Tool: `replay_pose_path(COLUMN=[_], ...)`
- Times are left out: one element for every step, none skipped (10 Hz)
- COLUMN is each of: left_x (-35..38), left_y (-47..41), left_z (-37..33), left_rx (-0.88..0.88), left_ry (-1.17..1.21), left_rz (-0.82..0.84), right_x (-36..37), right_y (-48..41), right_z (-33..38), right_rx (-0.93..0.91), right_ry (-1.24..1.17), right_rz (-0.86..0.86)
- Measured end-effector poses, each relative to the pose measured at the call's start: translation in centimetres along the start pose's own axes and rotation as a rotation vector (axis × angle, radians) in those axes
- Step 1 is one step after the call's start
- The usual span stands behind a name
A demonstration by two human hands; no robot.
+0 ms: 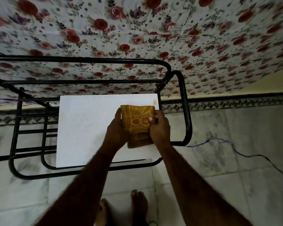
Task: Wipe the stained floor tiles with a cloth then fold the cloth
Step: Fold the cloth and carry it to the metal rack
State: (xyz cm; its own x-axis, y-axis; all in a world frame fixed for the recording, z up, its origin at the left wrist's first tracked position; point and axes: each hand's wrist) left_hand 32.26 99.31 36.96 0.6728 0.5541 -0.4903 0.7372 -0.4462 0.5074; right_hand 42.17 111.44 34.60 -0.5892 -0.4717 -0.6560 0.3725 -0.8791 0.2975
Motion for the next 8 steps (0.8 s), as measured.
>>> replay_pose_path(left_x=[0.8,0.7,1.1,1.7,2.3,2.7,2.3,0.8], left_y=[0.5,1.4,1.9,1.5,1.4,1.4,1.8,3.2], left_z=[-0.1,-0.2,1.2,2.9,4.1,4.4,3.4,2.2], left_rx=[-0.031,-0.046,0.326,0.491,0.535,0.51,0.441,0.409], left_ry=[-0.239,-0.306,-0.529,-0.673,-0.666,-0.713,-0.71,-0.612], left_rz=[-0.092,-0.151,-0.157,-0.041,-0.042,0.038,0.068,-0.004], right_x=[0.2,0.4,1.1,1.8,2.1,1.9,1.6,0.2], right_y=[0.1,1.1,1.7,2.0,1.8,1.4,1.3,2.2], right_z=[0.2,0.3,-0.2,-1.1,-2.3,-2.6,-2.3,-0.4], right_rx=[-0.018,-0.28,-0.504,-0.54,-0.585,-0.6,-0.602,-0.543], right_ry=[0.145,0.463,0.582,0.598,0.633,0.669,0.67,0.609], right_rz=[-0.026,-0.163,-0.106,-0.025,0.041,0.09,0.117,0.149])
Point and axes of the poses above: each hand's wrist, its own y-axis away from the middle knuckle, its own x-axis out of the palm, z = x × y, and after that the axes turned 7 degrees about -z, right-handed
